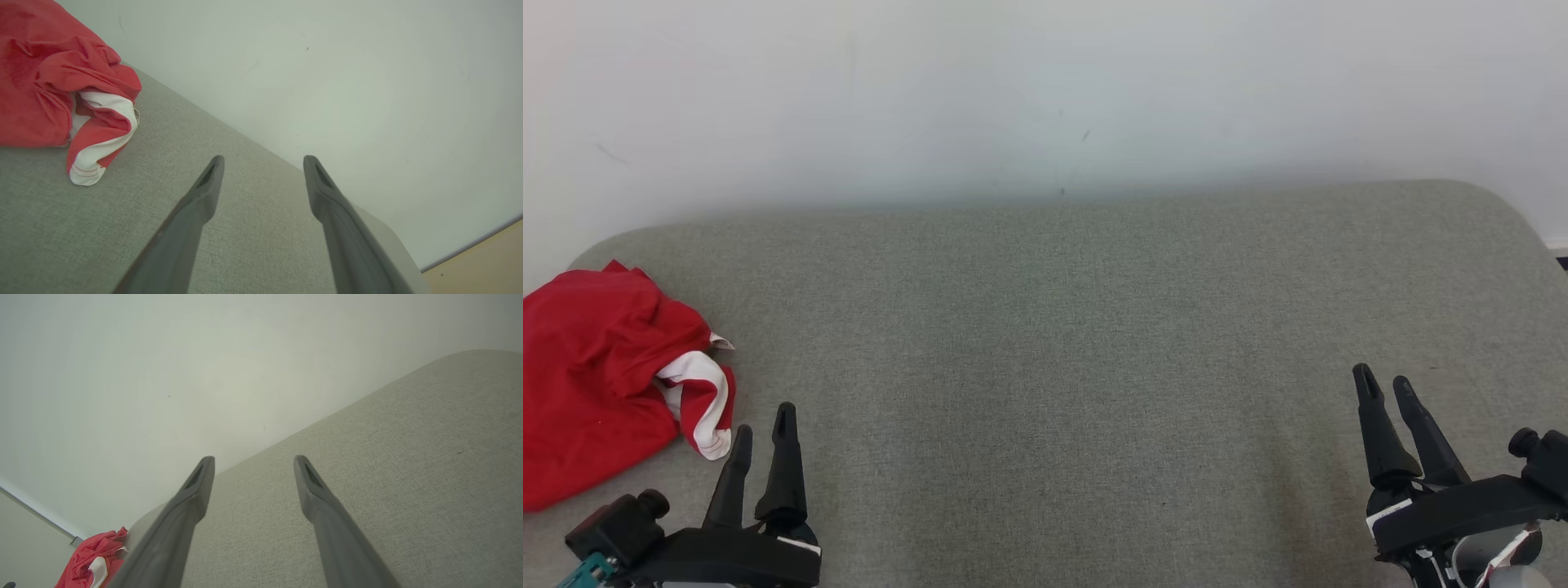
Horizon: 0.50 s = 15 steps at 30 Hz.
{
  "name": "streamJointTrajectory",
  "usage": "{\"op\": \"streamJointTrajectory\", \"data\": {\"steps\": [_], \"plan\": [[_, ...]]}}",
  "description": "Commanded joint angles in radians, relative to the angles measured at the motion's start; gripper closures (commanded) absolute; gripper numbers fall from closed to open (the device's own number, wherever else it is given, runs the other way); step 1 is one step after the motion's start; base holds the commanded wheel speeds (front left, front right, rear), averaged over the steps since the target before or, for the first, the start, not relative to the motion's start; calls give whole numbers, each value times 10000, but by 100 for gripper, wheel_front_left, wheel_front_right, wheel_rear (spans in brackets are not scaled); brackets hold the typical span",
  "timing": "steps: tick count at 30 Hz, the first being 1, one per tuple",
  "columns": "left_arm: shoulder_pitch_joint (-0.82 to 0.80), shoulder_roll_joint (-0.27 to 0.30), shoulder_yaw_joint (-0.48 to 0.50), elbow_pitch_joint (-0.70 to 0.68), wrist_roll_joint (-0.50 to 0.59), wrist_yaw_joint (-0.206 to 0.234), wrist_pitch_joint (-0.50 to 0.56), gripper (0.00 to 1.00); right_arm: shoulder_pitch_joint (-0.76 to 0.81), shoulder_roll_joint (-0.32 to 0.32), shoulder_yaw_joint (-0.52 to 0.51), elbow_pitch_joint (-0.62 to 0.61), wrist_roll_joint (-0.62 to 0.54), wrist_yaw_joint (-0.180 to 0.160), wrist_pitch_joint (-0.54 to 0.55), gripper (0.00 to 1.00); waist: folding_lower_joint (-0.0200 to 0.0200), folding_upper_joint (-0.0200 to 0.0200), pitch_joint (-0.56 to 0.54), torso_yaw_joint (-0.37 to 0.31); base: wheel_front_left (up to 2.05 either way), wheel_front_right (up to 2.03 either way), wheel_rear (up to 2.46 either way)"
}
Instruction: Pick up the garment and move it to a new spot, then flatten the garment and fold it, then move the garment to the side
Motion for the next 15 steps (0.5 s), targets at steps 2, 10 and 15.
{"op": "streamJointTrajectory", "data": {"steps": [2,10,15], "plan": [[-365,188,-131,117,761,166,-143,0,-46,-118,142,-74,-708,2,-194,0,0,0,-21,-18,0,0,0],[-568,240,-249,662,1757,528,-304,0,18,-136,440,34,-2071,2,-523,0,0,0,-66,-55,0,0,0],[-679,291,-339,997,2416,770,-398,0,74,-47,511,166,-2738,2,-707,0,0,0,-93,-80,0,0,0]]}}
